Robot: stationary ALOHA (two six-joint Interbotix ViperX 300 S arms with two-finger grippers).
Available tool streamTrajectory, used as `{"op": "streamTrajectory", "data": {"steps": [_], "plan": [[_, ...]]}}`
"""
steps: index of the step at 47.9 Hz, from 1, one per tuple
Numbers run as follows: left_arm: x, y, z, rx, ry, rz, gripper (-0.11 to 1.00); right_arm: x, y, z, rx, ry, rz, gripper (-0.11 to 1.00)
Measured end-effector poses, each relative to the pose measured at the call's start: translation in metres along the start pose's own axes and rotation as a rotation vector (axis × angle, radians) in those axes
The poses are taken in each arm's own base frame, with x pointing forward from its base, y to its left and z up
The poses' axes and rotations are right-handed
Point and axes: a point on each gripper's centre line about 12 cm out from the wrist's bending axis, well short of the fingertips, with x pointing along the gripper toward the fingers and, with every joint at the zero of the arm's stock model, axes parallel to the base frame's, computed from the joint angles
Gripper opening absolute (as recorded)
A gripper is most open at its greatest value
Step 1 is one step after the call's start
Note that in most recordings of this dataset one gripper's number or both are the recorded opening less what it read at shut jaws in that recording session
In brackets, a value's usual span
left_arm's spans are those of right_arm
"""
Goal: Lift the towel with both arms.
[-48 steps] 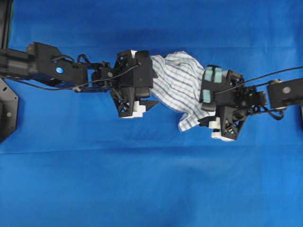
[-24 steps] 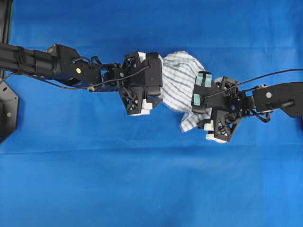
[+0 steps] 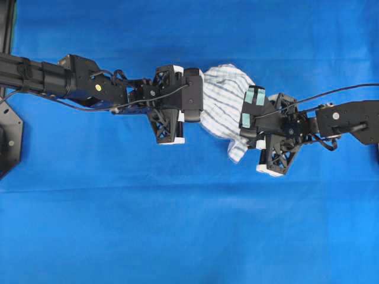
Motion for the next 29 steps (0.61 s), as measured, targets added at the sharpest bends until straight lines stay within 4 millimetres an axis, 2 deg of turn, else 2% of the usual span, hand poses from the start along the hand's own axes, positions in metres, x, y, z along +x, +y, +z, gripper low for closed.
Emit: {"op": "streamTrajectory", "data": {"steps": [6, 12, 20, 29], "plan": [[-0.008, 0.002, 0.008, 0.0, -0.008, 0.001, 0.0, -0.003, 0.001, 0.004, 0.001, -0.016, 0.004, 0.04], [-0.025, 0.005, 0.022, -0.001, -0.02, 0.004, 0.0, -0.02, 0.003, 0.019, 0.006, -0.078, 0.018, 0.04], [-0.052, 0.011, 0.042, -0.004, -0.037, 0.01, 0.0, -0.056, 0.006, 0.041, 0.01, -0.177, 0.034, 0.04], [-0.092, 0.019, 0.065, -0.026, -0.049, 0.015, 0.0, -0.109, 0.004, 0.068, 0.022, -0.275, 0.024, 0.04]]}}
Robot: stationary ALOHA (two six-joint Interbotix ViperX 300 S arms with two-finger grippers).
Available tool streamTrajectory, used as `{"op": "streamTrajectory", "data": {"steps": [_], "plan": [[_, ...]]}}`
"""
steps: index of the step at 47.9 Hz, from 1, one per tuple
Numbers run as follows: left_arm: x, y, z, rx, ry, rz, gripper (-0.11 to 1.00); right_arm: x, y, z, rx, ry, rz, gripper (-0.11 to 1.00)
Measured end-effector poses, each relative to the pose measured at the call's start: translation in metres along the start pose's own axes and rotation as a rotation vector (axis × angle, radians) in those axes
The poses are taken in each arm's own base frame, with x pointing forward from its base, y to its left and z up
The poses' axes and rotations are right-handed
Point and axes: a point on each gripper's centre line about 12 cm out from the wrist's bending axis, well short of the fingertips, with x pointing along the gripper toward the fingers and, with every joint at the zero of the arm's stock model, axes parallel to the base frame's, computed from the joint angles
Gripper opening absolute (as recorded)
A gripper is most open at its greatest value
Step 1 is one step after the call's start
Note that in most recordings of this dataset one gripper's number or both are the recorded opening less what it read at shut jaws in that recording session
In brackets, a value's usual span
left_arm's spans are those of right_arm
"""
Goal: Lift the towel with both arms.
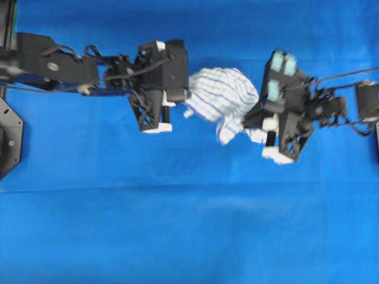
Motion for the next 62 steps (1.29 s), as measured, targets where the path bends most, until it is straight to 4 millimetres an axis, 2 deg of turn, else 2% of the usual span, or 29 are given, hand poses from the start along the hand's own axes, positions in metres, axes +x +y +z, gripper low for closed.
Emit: {"op": "streamTrajectory", "data": {"steps": [17, 26, 41, 52, 62], "plan": [[-0.087, 0.014, 0.057, -0.009, -0.07, 0.016, 0.0, -0.073, -0.016, 0.068, -0.016, -0.175, -0.086, 0.04], [-0.136, 0.018, 0.085, -0.007, -0.15, 0.03, 0.0, -0.11, -0.016, 0.102, -0.031, -0.267, -0.115, 0.04], [-0.207, 0.026, 0.126, -0.005, -0.274, 0.053, 0.0, -0.161, -0.012, 0.146, -0.043, -0.412, -0.12, 0.04], [-0.226, 0.027, 0.137, -0.004, -0.291, 0.055, 0.0, -0.183, -0.009, 0.164, -0.059, -0.48, -0.114, 0.04], [-0.231, 0.028, 0.139, -0.04, -0.304, 0.053, 0.0, -0.182, -0.008, 0.165, -0.083, -0.477, -0.121, 0.04]]}}
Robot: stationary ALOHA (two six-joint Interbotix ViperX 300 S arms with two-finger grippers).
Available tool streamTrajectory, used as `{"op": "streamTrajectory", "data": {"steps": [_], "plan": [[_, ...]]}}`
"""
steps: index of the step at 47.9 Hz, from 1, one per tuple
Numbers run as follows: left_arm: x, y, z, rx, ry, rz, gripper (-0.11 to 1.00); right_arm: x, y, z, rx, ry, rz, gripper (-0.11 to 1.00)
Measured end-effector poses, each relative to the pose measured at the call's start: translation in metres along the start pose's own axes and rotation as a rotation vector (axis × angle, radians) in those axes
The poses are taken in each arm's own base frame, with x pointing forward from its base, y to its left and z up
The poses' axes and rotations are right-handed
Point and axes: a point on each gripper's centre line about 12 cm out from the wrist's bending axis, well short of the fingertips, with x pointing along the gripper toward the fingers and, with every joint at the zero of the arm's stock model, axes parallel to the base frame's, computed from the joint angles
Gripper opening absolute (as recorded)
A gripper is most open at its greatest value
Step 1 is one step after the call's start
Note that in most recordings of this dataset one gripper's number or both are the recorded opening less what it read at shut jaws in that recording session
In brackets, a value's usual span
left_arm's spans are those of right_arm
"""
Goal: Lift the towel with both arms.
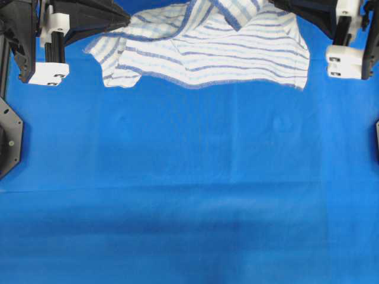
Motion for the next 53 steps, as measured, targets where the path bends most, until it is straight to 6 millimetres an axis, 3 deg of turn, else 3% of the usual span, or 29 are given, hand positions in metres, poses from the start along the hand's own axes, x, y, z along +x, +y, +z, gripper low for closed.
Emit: {"op": "streamTrajectory", "data": {"steps": [15, 19, 27, 31, 35, 47, 53], "plan": [[-0.001, 0.0, 0.004, 0.009, -0.028, 0.002, 0.05, 0.01, 0.003, -0.003, -0.079, 0.014, 0.006, 0.05], [-0.003, -0.003, 0.006, 0.029, -0.043, -0.006, 0.23, 0.011, 0.005, -0.002, -0.093, 0.008, 0.011, 0.08], [-0.007, -0.007, 0.007, 0.033, -0.074, -0.014, 0.75, 0.011, 0.005, -0.001, -0.097, 0.002, 0.013, 0.58], [-0.009, -0.008, 0.006, 0.033, -0.083, -0.013, 0.9, 0.011, 0.005, -0.002, -0.1, 0.005, 0.012, 0.68], [-0.012, -0.008, 0.006, 0.033, -0.098, -0.011, 0.9, 0.011, 0.005, -0.001, -0.1, 0.004, 0.012, 0.63], [-0.008, -0.011, -0.007, 0.027, -0.1, -0.016, 0.9, 0.012, 0.004, -0.004, -0.094, 0.022, 0.005, 0.65], [0.007, -0.02, -0.027, 0.035, -0.074, -0.038, 0.9, 0.019, 0.006, -0.023, -0.093, 0.073, 0.007, 0.65]]}}
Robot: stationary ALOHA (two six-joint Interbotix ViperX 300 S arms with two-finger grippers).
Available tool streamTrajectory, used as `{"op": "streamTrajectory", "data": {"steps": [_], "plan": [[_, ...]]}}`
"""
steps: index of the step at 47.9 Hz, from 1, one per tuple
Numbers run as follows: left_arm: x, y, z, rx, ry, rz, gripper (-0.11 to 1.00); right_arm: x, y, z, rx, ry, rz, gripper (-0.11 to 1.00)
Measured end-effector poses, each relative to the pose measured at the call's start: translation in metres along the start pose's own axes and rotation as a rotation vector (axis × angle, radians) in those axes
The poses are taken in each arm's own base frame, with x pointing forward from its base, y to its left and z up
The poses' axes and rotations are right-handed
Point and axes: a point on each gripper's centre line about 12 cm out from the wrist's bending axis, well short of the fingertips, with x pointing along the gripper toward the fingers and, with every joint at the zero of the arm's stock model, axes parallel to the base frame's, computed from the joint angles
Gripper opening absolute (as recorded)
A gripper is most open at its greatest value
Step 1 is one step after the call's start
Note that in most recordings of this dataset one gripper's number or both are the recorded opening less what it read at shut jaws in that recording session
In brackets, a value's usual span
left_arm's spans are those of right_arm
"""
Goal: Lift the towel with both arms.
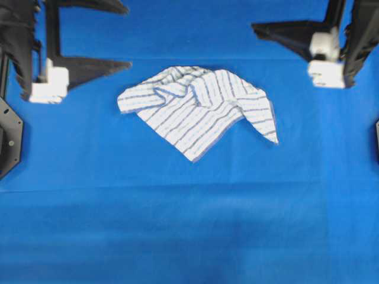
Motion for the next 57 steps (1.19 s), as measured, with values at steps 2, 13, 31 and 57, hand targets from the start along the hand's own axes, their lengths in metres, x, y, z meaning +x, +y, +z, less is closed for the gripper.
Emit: {"op": "streamTrajectory", "data": {"steps": [2, 13, 31, 57], "plan": [[0.006, -0.004, -0.009, 0.0, 0.012, -0.009, 0.9, 0.006, 0.003, -0.01, -0.001, 0.029, 0.006, 0.65], [0.039, -0.022, -0.065, 0.012, 0.093, -0.049, 0.9, 0.04, 0.024, -0.066, 0.008, 0.168, 0.046, 0.65], [0.083, -0.045, -0.151, 0.059, 0.256, -0.1, 0.9, 0.082, 0.047, -0.152, -0.006, 0.356, 0.087, 0.65], [0.14, -0.073, -0.256, 0.077, 0.4, -0.146, 0.9, 0.128, 0.062, -0.262, 0.006, 0.532, 0.143, 0.65]]}}
